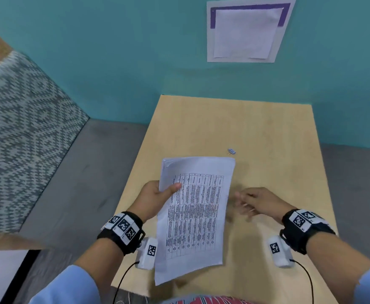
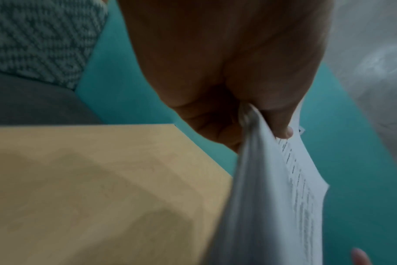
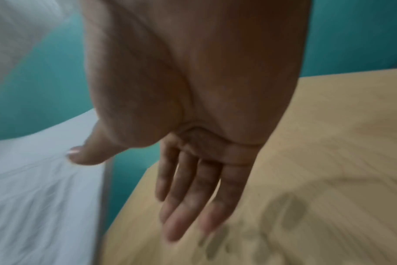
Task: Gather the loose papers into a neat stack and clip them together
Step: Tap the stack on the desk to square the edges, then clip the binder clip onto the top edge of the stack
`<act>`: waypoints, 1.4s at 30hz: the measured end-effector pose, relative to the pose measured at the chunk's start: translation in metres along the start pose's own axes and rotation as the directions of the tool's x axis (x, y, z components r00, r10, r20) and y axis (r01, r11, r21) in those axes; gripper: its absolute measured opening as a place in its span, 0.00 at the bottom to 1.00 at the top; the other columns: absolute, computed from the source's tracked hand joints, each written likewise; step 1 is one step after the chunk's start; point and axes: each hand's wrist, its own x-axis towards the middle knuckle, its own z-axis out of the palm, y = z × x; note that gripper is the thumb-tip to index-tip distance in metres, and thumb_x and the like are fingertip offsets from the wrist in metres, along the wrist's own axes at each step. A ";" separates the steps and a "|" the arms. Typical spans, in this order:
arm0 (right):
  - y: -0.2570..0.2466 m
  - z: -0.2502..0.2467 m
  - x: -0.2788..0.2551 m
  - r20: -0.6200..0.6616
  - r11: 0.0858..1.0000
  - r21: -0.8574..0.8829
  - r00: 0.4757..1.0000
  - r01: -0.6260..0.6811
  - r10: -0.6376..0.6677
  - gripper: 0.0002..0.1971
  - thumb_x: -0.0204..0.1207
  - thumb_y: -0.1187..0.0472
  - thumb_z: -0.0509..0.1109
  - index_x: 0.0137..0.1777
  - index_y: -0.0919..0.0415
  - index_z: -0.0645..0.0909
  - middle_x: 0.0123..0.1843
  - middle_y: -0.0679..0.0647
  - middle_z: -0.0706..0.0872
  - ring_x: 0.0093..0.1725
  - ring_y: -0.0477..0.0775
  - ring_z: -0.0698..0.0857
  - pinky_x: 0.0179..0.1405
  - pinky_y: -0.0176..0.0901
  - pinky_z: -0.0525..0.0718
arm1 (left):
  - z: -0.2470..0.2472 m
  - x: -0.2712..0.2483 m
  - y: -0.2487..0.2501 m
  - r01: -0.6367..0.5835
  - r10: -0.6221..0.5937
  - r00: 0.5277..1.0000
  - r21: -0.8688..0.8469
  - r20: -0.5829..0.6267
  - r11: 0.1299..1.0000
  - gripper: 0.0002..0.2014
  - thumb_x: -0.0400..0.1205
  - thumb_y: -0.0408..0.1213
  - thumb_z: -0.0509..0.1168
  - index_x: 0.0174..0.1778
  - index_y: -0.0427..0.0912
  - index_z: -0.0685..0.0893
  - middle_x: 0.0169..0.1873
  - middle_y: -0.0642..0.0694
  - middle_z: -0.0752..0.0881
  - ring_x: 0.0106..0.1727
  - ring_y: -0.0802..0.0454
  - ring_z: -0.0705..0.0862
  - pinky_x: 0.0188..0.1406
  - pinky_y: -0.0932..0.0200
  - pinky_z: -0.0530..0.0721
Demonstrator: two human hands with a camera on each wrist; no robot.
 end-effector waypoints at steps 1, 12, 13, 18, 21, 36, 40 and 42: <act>-0.004 -0.009 0.017 -0.096 0.999 -0.042 0.995 0.007 -0.011 0.27 0.69 0.35 0.81 0.52 0.60 0.92 0.52 0.59 0.96 0.42 0.55 0.94 0.46 0.54 0.90 | -0.010 0.000 -0.007 -0.003 0.003 1.000 0.012 -0.022 1.000 0.28 0.82 0.61 0.73 0.30 0.44 0.70 0.26 0.47 0.71 0.26 0.52 0.71 0.30 0.59 0.68; -0.034 -0.020 0.202 -0.231 0.650 -0.760 0.946 -0.028 -0.228 0.27 0.87 0.62 0.64 0.87 0.54 0.70 0.88 0.61 0.68 0.79 0.68 0.78 0.76 0.59 0.79 | -0.087 -0.008 -0.036 0.114 -0.123 0.988 -0.106 -0.087 0.988 0.28 0.83 0.52 0.77 0.49 0.22 0.89 0.47 0.29 0.95 0.52 0.29 0.95 0.56 0.26 0.91; -0.034 -0.017 0.210 -0.206 0.616 -0.787 0.958 -0.040 -0.201 0.28 0.87 0.60 0.64 0.87 0.54 0.69 0.90 0.59 0.65 0.81 0.67 0.77 0.77 0.59 0.78 | -0.090 -0.008 -0.036 0.121 -0.132 0.987 -0.120 -0.089 0.985 0.25 0.83 0.50 0.76 0.49 0.24 0.91 0.48 0.32 0.96 0.53 0.31 0.95 0.57 0.28 0.91; -0.025 -0.003 0.225 -0.206 0.547 -0.836 0.944 -0.033 -0.258 0.24 0.79 0.60 0.78 0.75 0.65 0.83 0.80 0.69 0.77 0.72 0.73 0.82 0.72 0.60 0.82 | -0.098 -0.003 -0.037 0.151 -0.167 0.981 -0.152 -0.101 0.977 0.27 0.81 0.52 0.76 0.49 0.23 0.90 0.47 0.33 0.96 0.51 0.33 0.96 0.58 0.29 0.91; -0.018 -0.005 0.211 -0.277 0.608 -0.793 0.913 -0.041 -0.299 0.21 0.77 0.64 0.79 0.70 0.66 0.85 0.72 0.69 0.78 0.61 0.74 0.85 0.62 0.62 0.87 | -0.095 -0.001 -0.036 0.154 -0.166 0.984 -0.162 -0.061 0.975 0.36 0.79 0.58 0.78 0.49 0.18 0.86 0.47 0.27 0.94 0.51 0.27 0.94 0.56 0.27 0.91; -0.026 -0.006 0.226 -0.312 0.724 -0.689 0.896 0.014 -0.314 0.15 0.87 0.63 0.65 0.69 0.58 0.88 0.71 0.61 0.89 0.68 0.70 0.86 0.66 0.59 0.86 | -0.068 0.001 -0.049 0.145 -0.145 0.989 -0.094 0.009 0.985 0.31 0.83 0.55 0.75 0.34 0.25 0.82 0.33 0.34 0.92 0.35 0.50 0.88 0.38 0.55 0.82; -0.026 0.003 0.212 -0.358 0.754 -0.656 0.894 -0.033 -0.272 0.05 0.83 0.58 0.70 0.49 0.52 0.88 0.51 0.55 0.93 0.48 0.63 0.87 0.45 0.53 0.89 | -0.065 0.003 -0.044 0.169 -0.169 0.986 -0.057 -0.002 0.984 0.25 0.86 0.43 0.74 0.20 0.49 0.81 0.20 0.60 0.84 0.24 0.67 0.81 0.31 0.70 0.76; -0.022 0.010 0.202 -0.392 0.806 -0.591 0.888 -0.043 -0.239 0.02 0.80 0.58 0.74 0.50 0.54 0.83 0.42 0.49 0.90 0.44 0.60 0.86 0.43 0.49 0.85 | -0.065 0.003 -0.042 0.162 -0.161 0.987 -0.073 0.013 0.984 0.24 0.85 0.46 0.74 0.24 0.40 0.81 0.22 0.58 0.85 0.26 0.64 0.81 0.32 0.67 0.77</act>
